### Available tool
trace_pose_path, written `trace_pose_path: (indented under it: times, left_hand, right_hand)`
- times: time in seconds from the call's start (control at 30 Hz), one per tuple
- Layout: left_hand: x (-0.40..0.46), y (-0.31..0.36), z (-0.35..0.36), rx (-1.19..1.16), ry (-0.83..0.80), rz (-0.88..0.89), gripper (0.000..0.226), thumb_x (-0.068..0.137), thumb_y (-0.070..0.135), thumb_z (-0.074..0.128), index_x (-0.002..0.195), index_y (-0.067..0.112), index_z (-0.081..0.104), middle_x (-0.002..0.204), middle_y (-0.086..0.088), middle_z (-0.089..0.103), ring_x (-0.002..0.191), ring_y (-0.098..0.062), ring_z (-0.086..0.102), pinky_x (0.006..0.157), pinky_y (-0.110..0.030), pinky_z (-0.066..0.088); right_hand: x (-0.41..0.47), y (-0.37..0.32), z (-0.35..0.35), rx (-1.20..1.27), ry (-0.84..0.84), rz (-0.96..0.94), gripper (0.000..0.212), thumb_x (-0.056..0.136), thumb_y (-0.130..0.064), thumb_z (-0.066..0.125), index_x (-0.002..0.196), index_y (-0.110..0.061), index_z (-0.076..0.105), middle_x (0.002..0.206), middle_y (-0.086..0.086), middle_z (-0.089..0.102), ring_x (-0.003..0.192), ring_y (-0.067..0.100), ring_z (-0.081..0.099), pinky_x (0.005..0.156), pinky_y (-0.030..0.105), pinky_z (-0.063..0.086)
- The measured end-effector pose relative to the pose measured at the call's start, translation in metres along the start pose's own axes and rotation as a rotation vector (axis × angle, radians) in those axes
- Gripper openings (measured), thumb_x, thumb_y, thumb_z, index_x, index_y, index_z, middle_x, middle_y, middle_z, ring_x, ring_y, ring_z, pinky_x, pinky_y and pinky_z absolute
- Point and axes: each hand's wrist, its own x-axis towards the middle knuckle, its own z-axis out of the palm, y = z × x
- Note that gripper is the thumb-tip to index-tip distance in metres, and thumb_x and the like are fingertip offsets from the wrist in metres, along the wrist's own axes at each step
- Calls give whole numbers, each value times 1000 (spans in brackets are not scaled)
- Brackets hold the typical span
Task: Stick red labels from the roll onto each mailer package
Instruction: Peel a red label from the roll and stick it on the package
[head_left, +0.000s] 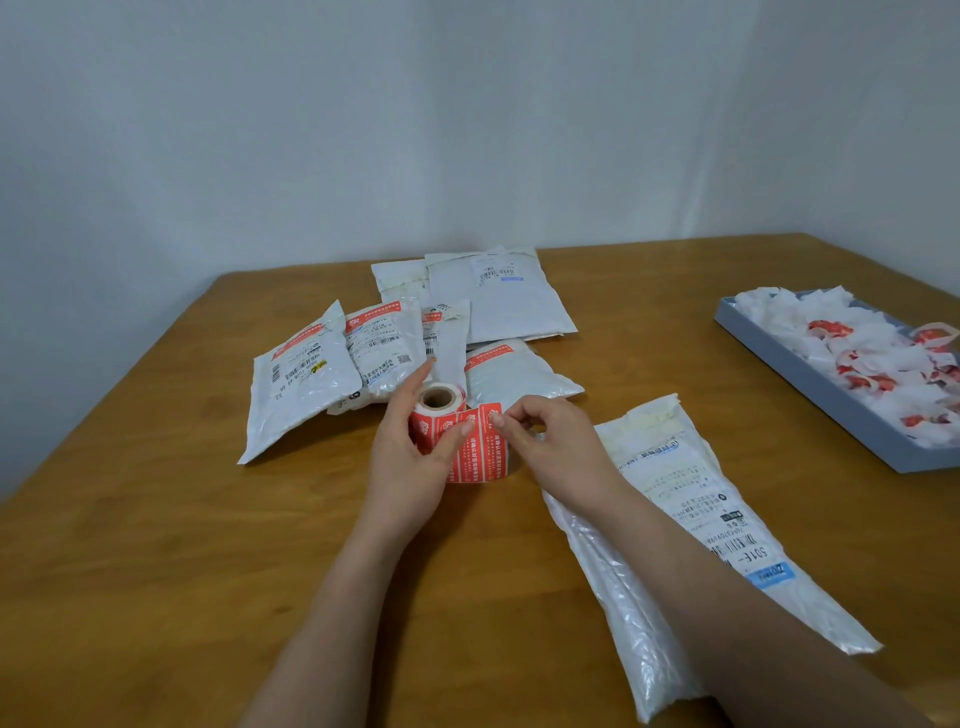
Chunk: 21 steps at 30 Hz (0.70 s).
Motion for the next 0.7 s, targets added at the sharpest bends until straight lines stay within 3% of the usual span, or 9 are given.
trace_pose_path:
  times: [0.17, 0.27, 0.43, 0.57, 0.7]
  left_hand:
    - [2, -3, -1, -74, 13, -58, 62, 82, 12, 74, 134, 26, 45, 124, 3, 58, 110, -8, 59, 92, -34, 54]
    - [2, -2, -1, -80, 2, -58, 63, 82, 11, 74, 135, 25, 44, 123, 2, 58, 111, -10, 59, 95, -38, 53]
    - [3, -4, -3, -91, -35, -49, 61, 81, 13, 74, 133, 28, 45, 123, 3, 58, 111, -10, 60, 92, -32, 54]
    - [2, -4, -3, -139, -64, -40, 54, 81, 10, 73, 125, 29, 48, 119, 1, 60, 107, -10, 62, 85, -26, 55]
    - [2, -4, -3, -150, -98, -32, 51, 82, 10, 72, 122, 31, 48, 119, 0, 59, 106, -10, 62, 79, -23, 55]
  right_hand:
    - [2, 2, 2, -34, 5, 4, 31, 94, -38, 56, 85, -10, 67, 84, -1, 68, 80, 13, 63, 72, 28, 53]
    - [1, 1, 2, -63, 12, 6, 31, 94, -38, 56, 87, -10, 67, 86, 0, 68, 82, 12, 63, 75, 28, 53]
    - [2, -1, 1, -59, 7, 39, 26, 94, -36, 56, 82, -15, 62, 82, -6, 63, 75, 5, 59, 66, 13, 46]
    - [2, 1, 2, -16, -1, 79, 28, 94, -36, 57, 83, -12, 65, 84, -2, 66, 79, 9, 63, 72, 24, 53]
    - [3, 2, 2, -12, -4, 88, 28, 95, -36, 56, 87, -11, 66, 87, -1, 67, 80, 8, 63, 72, 19, 51]
